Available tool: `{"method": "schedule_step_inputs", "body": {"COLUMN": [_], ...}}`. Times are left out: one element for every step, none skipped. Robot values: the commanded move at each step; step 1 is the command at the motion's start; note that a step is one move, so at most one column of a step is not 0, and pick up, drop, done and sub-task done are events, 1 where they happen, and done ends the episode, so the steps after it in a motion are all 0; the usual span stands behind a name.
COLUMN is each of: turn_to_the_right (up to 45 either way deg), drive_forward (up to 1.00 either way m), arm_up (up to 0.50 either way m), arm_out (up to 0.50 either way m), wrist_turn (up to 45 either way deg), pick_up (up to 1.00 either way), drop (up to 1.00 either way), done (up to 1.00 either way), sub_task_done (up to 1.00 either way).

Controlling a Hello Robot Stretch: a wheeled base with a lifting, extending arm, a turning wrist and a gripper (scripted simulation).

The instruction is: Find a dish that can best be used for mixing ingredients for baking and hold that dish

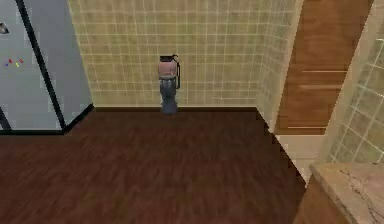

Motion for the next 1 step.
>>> {"method": "schedule_step_inputs", "body": {"turn_to_the_right": [-45.0], "drive_forward": [0.00], "arm_up": [0.00], "arm_out": [0.00], "wrist_turn": [0.0], "pick_up": [0.00], "drop": [0.00], "done": [0.00], "sub_task_done": [0.00]}}
